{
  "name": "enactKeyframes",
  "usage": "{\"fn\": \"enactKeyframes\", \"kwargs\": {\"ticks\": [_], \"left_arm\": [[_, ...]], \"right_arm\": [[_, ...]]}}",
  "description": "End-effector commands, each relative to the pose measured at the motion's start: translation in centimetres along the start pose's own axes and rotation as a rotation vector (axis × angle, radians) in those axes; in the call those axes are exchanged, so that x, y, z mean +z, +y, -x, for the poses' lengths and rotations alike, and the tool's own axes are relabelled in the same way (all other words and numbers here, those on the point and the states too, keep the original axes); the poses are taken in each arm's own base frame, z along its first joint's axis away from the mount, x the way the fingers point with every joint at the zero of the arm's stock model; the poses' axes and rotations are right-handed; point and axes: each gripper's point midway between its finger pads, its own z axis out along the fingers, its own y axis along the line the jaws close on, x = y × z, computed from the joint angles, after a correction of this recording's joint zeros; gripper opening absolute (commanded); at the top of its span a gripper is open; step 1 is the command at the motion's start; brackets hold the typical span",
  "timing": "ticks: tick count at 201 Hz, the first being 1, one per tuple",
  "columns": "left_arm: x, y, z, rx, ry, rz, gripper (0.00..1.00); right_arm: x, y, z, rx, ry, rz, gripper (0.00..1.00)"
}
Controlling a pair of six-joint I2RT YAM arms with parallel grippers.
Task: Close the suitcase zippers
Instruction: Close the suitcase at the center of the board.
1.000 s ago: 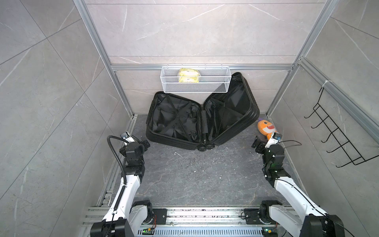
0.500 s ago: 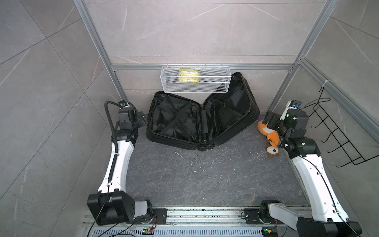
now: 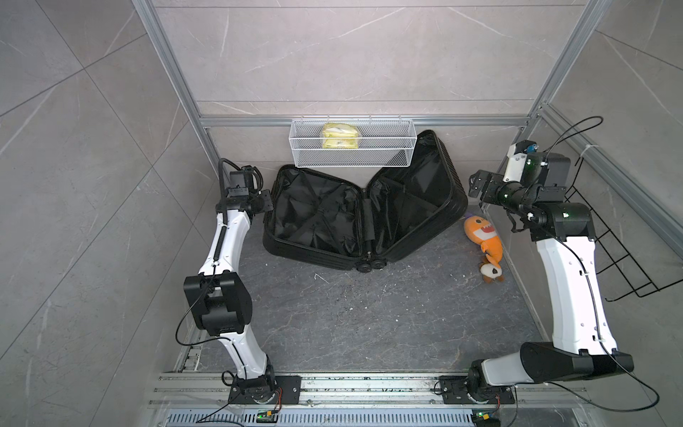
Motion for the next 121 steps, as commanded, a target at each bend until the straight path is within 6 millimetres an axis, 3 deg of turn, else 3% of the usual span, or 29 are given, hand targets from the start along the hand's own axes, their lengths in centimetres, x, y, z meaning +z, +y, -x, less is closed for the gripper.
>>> {"fn": "enactKeyframes", "kwargs": {"ticks": [1,35,54,90,121], "left_arm": [[0.4,-1.0,0.4,0.040,0.025,-0.050,0.44],[1.5,-1.2,-0.2,0.074,0.061,-0.049,0.39],[1.5,-1.5,-0.6,0.109,0.074,-0.040,0.30],[1.7,-2.1,-1.1,0.182,0.086,-0.020,0.35],[2.9,-0.8,-1.7,0.173,0.103,0.049,0.38]], "right_arm": [[0.6,2.1,-1.2,-0.042,0.079,0.083,1.00],[2.1,3.2,-0.9,-0.067,0.106,0.089,1.00],[3.2,3.7,-0.8,-0.078,0.116,0.087,1.00],[5.0,4.9,-0.8,-0.107,0.152,0.105,1.00],[7.2,5.4,-2.2,-0.120,0.211,0.098,1.00]]}}
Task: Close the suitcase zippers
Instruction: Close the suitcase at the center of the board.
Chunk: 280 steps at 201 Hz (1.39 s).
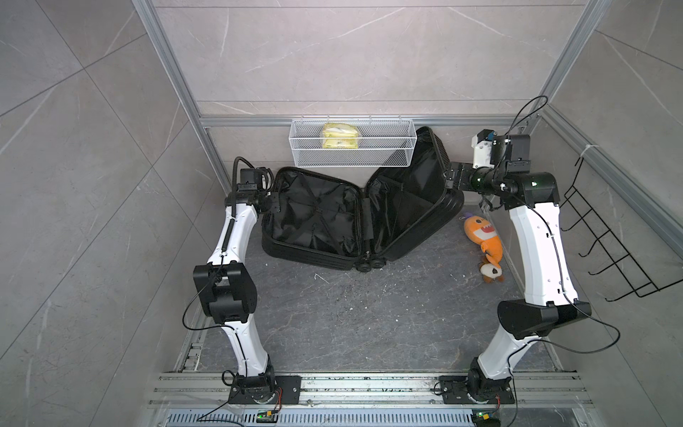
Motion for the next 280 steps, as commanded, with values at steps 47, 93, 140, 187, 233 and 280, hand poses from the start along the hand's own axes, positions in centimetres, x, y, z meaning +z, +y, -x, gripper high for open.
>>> {"fn": "enactKeyframes", "kwargs": {"ticks": [47,93,140,187,233,280], "left_arm": [[1.2,1.6,-0.7,0.036,0.037,0.093,0.39],[1.3,2.3,-0.9,0.050,0.044,0.128,0.46],[1.3,2.4,-1.9,0.059,0.068,0.138,0.33],[-0.6,2.0,-2.5,0.073,0.071,0.120,0.00],[-5.1,0.3,-3.5,0.146,0.055,0.074,0.00],[-10.8,-2.7,-4.9,0.328,0.032,0.041,0.00]], "right_arm": [[4.5,-1.0,-3.9,-0.011,0.156,-0.073,1.00],[4.8,-1.7,-4.5,-0.005,0.161,-0.110,1.00],[5.1,-2.9,-5.9,-0.011,0.198,-0.172,1.00],[4.5,-4.0,-8.1,-0.022,0.233,-0.221,1.00],[3.5,-4.4,-11.9,-0.018,0.278,-0.217,0.99],[4.5,-4.9,-17.9,0.006,0.379,-0.205,0.93]]}}
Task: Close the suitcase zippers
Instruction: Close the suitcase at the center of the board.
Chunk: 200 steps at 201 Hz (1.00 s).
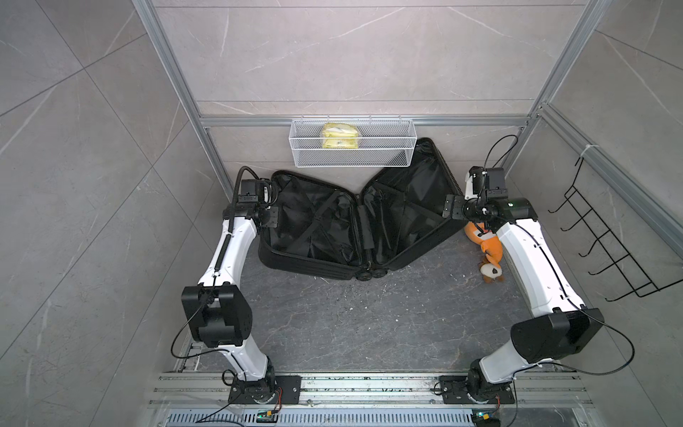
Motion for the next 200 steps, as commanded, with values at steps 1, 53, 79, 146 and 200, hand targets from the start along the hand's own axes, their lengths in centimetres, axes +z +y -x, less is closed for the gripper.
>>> {"fn": "enactKeyframes", "kwargs": {"ticks": [1,53,79,146,200], "left_arm": [[-5.0,-2.2,-0.2,0.135,-0.029,-0.074,0.00],[-11.8,-0.6,-0.4,0.129,-0.063,-0.022,0.00],[-15.7,-1.4,1.0,0.101,-0.124,-0.076,0.00],[-22.4,-8.8,4.7,0.076,-0.288,-0.325,0.00],[-24.0,-13.7,6.8,0.014,-0.330,-0.409,0.00]], "right_arm": [[2.6,0.4,-6.7,-0.030,0.204,0.008,0.93],[5.9,1.3,-16.0,0.045,0.355,0.077,0.88],[7.2,2.7,-19.8,0.084,0.412,0.144,0.84],[9.5,7.8,-26.4,0.072,0.519,0.213,0.78],[10.6,10.8,-29.2,0.071,0.551,0.231,0.76]]}}
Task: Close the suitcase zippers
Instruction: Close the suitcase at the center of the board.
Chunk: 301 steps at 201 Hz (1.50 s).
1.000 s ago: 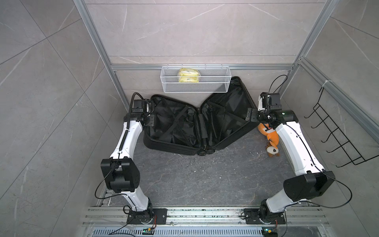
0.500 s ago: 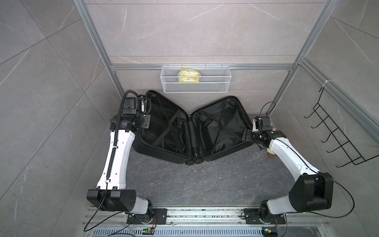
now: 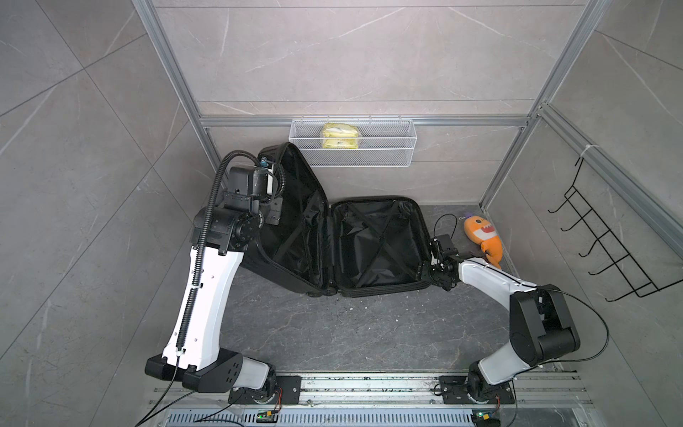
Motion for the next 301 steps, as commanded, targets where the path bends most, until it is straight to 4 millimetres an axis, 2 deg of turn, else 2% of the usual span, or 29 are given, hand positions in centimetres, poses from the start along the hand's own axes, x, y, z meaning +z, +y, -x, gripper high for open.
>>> {"fn": "enactKeyframes", "kwargs": {"ticks": [1,24,59,100,122,143,168,186,215,259,292,301], "left_arm": [[-3.2,-10.0,2.9,-0.095,-0.082,-0.457,0.00],[-3.9,-12.3,4.0,-0.134,-0.101,-0.490,0.00],[-4.3,-13.6,5.2,-0.216,-0.147,-0.461,0.00],[-5.3,-17.6,5.9,-0.262,-0.184,-0.561,0.00],[-5.4,-19.9,6.1,-0.276,-0.198,-0.614,0.04],[-4.9,-22.1,6.1,-0.285,-0.192,-0.652,0.05],[-3.0,-24.5,5.2,-0.287,-0.144,-0.678,0.07],[-2.6,-26.6,4.8,-0.293,-0.113,-0.740,0.13],[-2.9,-29.8,4.6,-0.281,-0.092,-0.839,0.34],[-2.1,-33.5,3.7,-0.265,-0.025,-0.942,0.47],[-4.0,-35.2,4.5,-0.241,-0.026,-1.081,0.57],[-4.8,-35.2,5.0,-0.236,-0.039,-1.111,0.63]], "right_arm": [[2.9,4.0,-3.8,-0.119,0.093,0.100,0.76],[3.6,4.8,-4.5,-0.126,0.103,0.105,0.76],[3.7,5.8,-4.8,-0.137,0.106,0.119,0.75],[3.2,7.1,-5.6,-0.162,0.109,0.142,0.75],[3.0,7.9,-6.1,-0.175,0.107,0.161,0.74],[2.8,8.2,-6.2,-0.180,0.102,0.160,0.74],[2.2,7.5,-5.9,-0.172,0.075,0.132,0.75],[1.4,6.7,-5.6,-0.166,0.042,0.102,0.76],[0.4,5.7,-5.3,-0.143,-0.005,0.076,0.77],[-0.4,4.1,-4.7,-0.097,-0.038,0.038,0.79],[-2.4,1.5,-3.4,-0.032,-0.126,-0.045,0.82],[-3.3,1.0,-2.9,-0.015,-0.156,-0.061,0.83]]}}
